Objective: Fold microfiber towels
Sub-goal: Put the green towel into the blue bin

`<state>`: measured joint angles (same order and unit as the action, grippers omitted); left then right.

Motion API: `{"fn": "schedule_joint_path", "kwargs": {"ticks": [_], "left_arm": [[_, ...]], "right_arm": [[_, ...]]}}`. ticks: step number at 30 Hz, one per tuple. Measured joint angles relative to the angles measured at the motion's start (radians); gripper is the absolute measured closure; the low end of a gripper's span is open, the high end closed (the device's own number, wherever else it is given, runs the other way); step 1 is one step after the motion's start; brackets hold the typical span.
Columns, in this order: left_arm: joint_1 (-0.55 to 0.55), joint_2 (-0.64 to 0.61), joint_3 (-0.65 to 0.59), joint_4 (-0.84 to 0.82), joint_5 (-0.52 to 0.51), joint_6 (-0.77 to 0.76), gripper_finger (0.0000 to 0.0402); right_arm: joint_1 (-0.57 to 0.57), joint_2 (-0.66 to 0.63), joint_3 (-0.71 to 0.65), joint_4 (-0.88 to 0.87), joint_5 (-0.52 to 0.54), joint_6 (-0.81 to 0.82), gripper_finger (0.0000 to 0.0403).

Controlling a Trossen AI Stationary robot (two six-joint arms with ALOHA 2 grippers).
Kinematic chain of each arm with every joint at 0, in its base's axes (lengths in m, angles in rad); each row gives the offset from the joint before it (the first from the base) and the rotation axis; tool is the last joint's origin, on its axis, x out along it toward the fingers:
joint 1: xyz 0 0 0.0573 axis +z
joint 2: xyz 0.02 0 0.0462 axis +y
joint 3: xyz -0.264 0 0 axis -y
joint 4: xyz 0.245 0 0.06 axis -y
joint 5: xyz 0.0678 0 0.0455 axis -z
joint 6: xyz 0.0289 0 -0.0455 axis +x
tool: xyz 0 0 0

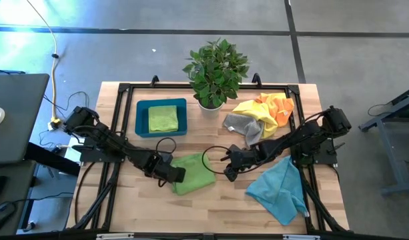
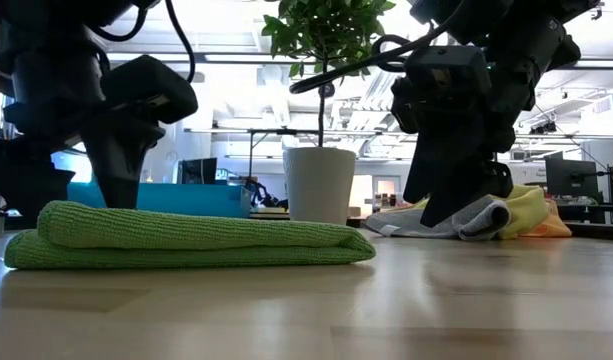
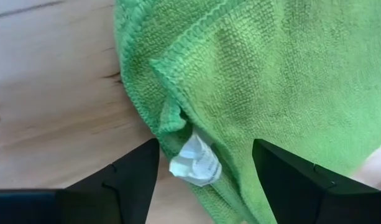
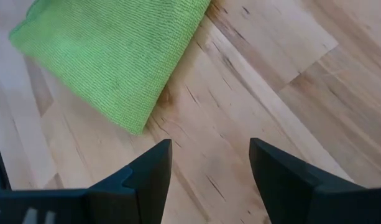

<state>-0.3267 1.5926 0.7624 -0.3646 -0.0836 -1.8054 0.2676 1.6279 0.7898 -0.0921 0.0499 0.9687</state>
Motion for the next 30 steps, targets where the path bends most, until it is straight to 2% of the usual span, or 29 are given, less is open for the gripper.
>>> {"fn": "schedule_joint_path", "kwargs": {"ticks": [8, 12, 21, 27, 30], "left_arm": [[-0.002, 0.057, 0.008, -0.004, -0.029, -0.112, 0.0154], [-0.005, 0.058, 0.008, -0.017, -0.078, -0.114, 0.0174], [-0.006, 0.064, 0.000, -0.018, -0.188, 0.013, 0.0278], [-0.001, 0.068, -0.002, -0.023, -0.288, 0.029, 0.0379], [0.002, 0.067, -0.002, -0.018, -0.299, 0.067, 0.0391]], "right_arm": [[0.000, 0.000, 0.000, 0.000, 0.000, -0.009, 0.0197], [0.000, 0.000, 0.000, 0.000, 0.003, -0.009, 0.0197], [0.000, 0.000, 0.000, -0.001, 0.019, -0.029, 0.0197], [0.000, 0.000, 0.000, -0.001, 0.026, -0.046, 0.0197], [0.000, 0.000, 0.000, -0.001, 0.026, -0.054, 0.0197]]}}
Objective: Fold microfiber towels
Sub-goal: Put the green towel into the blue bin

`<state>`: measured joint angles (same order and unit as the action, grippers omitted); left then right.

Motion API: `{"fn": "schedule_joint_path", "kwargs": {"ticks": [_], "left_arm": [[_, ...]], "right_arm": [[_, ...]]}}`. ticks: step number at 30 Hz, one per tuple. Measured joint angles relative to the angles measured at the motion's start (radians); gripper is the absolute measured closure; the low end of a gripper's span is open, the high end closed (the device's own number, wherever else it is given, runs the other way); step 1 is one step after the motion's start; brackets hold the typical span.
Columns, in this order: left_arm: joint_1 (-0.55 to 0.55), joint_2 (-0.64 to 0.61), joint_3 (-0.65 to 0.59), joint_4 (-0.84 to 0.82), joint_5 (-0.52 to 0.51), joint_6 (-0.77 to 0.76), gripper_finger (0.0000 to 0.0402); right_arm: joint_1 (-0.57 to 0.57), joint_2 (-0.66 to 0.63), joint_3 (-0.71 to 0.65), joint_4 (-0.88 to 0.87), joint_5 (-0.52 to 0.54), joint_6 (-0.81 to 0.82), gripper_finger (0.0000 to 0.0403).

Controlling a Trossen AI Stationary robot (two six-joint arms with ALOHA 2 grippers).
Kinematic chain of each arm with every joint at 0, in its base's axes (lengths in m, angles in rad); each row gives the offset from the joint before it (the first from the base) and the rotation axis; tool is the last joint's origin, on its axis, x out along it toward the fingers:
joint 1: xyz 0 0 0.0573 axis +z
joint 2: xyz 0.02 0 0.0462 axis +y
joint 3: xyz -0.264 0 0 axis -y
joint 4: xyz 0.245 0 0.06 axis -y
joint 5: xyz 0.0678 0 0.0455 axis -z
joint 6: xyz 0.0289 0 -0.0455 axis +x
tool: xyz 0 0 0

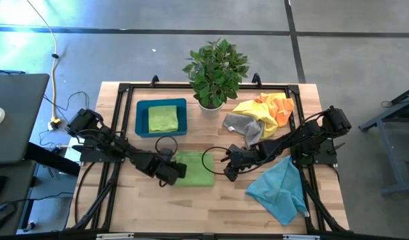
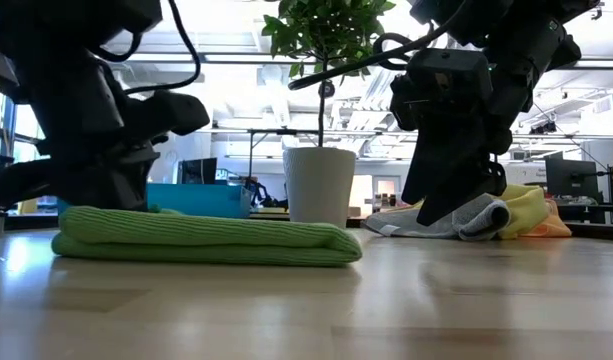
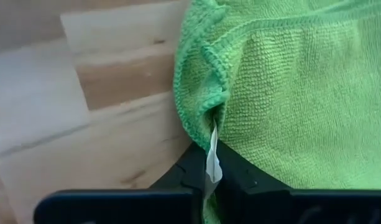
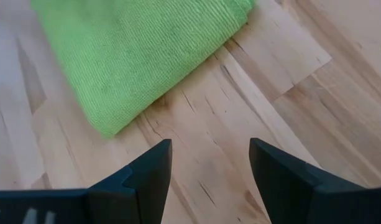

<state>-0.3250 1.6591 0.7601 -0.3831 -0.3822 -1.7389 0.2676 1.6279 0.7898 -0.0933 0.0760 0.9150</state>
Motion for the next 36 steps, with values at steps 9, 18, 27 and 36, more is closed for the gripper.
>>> {"fn": "schedule_joint_path", "kwargs": {"ticks": [9, 18, 27, 36], "left_arm": [[0.031, -0.082, 0.097, -0.126, 0.012, 0.278, 0.0396], [0.217, -0.168, 0.226, -0.229, 0.013, 0.605, 0.0399], [0.473, -0.174, 0.341, -0.219, -0.005, 0.910, 0.0400], [0.702, -0.174, 0.385, -0.361, 0.032, 1.104, 0.0400]], "right_arm": [[0.000, 0.000, 0.000, -0.005, 0.000, 0.000, 0.0197], [0.000, 0.000, 0.000, -0.016, 0.025, 0.003, 0.0197], [-0.002, 0.000, 0.000, -0.022, 0.048, 0.073, 0.0197], [-0.069, 0.000, 0.000, -0.023, 0.080, 0.159, 0.0197]]}}
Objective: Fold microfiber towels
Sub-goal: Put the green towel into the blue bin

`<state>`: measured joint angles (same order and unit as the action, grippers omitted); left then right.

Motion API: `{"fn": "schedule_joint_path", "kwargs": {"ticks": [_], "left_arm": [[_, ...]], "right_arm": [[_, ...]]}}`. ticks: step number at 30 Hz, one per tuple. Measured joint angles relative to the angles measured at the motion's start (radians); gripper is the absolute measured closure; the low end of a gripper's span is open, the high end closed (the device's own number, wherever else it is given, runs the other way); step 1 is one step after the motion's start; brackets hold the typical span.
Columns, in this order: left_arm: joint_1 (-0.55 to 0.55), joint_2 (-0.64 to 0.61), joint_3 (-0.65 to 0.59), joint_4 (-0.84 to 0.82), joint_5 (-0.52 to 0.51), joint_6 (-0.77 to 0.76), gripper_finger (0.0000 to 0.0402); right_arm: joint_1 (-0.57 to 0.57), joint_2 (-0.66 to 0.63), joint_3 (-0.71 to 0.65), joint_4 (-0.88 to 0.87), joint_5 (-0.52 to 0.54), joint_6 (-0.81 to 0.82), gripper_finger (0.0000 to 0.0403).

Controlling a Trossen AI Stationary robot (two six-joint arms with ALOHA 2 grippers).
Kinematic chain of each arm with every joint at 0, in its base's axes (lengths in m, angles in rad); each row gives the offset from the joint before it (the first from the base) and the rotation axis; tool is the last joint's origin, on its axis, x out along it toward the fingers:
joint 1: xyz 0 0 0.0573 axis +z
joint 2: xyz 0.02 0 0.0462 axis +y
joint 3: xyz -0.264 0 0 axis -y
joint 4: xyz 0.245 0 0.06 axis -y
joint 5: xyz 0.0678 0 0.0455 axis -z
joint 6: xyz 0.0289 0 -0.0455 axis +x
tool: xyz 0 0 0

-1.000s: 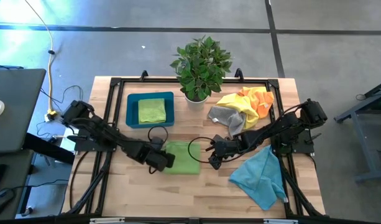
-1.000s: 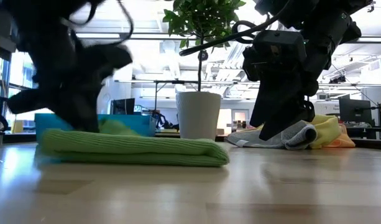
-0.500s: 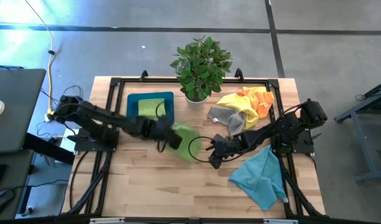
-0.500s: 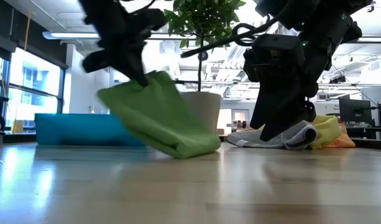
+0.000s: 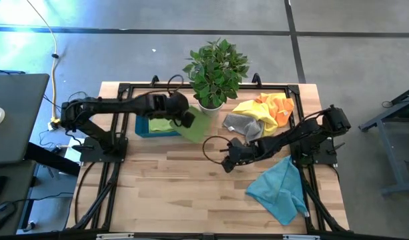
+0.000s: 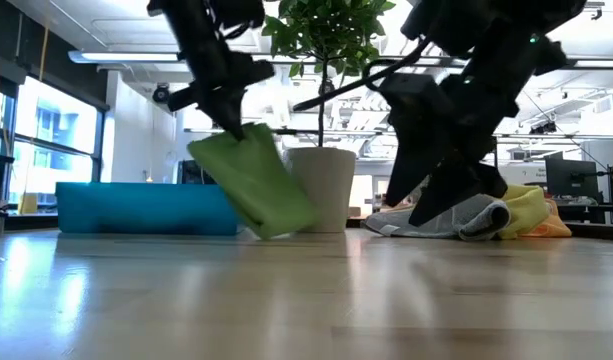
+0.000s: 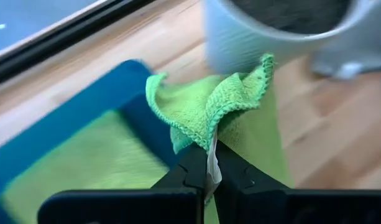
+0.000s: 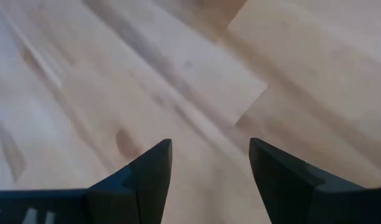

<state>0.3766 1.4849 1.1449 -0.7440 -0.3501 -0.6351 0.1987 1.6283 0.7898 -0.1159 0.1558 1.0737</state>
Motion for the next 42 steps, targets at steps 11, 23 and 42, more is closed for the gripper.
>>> {"fn": "schedule_joint_path", "kwargs": {"ticks": [11, 23, 42], "left_arm": [[0.157, -0.072, 0.002, -0.099, -0.015, 0.125, 0.0394], [0.212, -0.179, 0.002, -0.317, -0.107, 0.120, 0.0393], [0.212, -0.182, -0.219, -0.510, -0.195, -0.176, 0.0392]], "right_arm": [[-0.099, 0.000, 0.000, 0.000, -0.010, -0.008, 0.0197], [-0.116, 0.000, 0.000, 0.001, -0.015, -0.048, 0.0197], [-0.116, 0.000, 0.000, 0.001, -0.020, -0.061, 0.0197]]}}
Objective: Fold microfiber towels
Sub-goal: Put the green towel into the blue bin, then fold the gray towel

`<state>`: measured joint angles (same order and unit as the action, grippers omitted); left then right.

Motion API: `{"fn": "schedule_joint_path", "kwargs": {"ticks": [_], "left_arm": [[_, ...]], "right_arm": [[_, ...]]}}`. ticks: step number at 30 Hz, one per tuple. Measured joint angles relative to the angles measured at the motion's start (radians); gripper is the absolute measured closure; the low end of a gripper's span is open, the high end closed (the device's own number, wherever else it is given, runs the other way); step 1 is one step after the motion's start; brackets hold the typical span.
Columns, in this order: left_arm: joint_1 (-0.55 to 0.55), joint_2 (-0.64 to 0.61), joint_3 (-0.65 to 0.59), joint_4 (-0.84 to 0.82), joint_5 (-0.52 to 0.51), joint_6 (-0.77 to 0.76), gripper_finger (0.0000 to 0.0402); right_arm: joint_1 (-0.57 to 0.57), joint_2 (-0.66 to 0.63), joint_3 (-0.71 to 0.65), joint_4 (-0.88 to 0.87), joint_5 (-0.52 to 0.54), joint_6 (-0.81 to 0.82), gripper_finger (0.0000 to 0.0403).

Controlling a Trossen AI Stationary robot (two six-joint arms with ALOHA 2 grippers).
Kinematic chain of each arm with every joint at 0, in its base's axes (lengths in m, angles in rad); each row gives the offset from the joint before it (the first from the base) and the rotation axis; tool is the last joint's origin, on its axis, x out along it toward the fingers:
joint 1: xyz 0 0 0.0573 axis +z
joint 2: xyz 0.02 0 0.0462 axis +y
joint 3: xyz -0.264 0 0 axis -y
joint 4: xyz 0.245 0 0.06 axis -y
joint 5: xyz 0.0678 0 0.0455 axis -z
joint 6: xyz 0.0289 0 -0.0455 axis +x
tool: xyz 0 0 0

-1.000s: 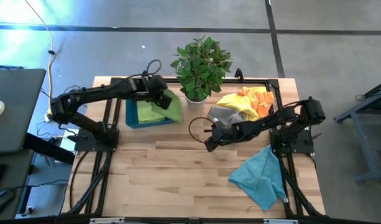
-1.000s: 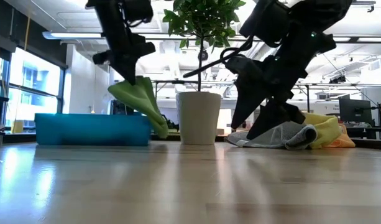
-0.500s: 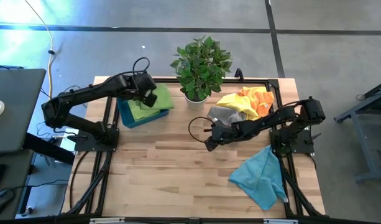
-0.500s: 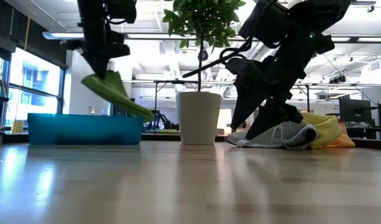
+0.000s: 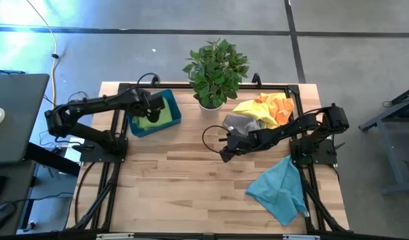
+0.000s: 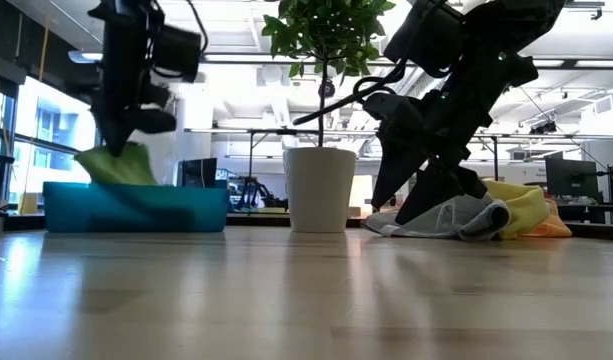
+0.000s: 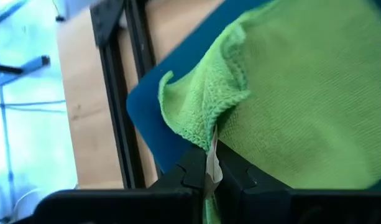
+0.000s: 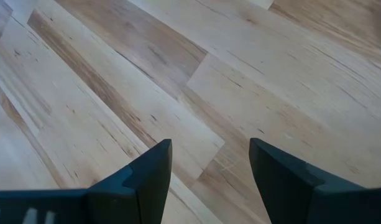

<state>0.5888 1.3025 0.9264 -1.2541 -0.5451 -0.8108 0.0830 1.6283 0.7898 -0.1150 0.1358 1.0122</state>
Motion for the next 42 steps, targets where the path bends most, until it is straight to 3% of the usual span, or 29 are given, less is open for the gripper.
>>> {"fn": "schedule_joint_path", "kwargs": {"ticks": [8, 21, 27, 34, 39, 42], "left_arm": [[0.000, 0.000, -0.066, 0.001, 0.054, -0.076, 0.0376], [0.000, 0.000, -0.066, -0.005, 0.066, -0.024, 0.0278], [-0.006, 0.000, -0.066, 0.019, 0.209, -0.001, 0.0264], [-0.118, -0.047, -0.064, 0.261, 0.378, 0.099, 0.0272], [-0.234, -0.098, -0.030, 0.484, 0.404, 0.100, 0.0275], [-0.304, -0.123, -0.025, 0.659, 0.406, 0.110, 0.0275]], "right_arm": [[0.000, 0.000, 0.000, 0.000, -0.006, 0.000, 0.0197], [0.000, -0.045, 0.000, 0.029, -0.067, -0.013, 0.0197], [0.000, -0.138, 0.000, -0.010, -0.066, -0.076, 0.0197], [-0.010, -0.258, 0.000, -0.320, -0.065, -0.094, 0.0197], [-0.012, -0.324, 0.000, -0.545, -0.060, -0.078, 0.0197], [0.009, -0.330, 0.000, -0.607, -0.050, -0.219, 0.0197]]}}
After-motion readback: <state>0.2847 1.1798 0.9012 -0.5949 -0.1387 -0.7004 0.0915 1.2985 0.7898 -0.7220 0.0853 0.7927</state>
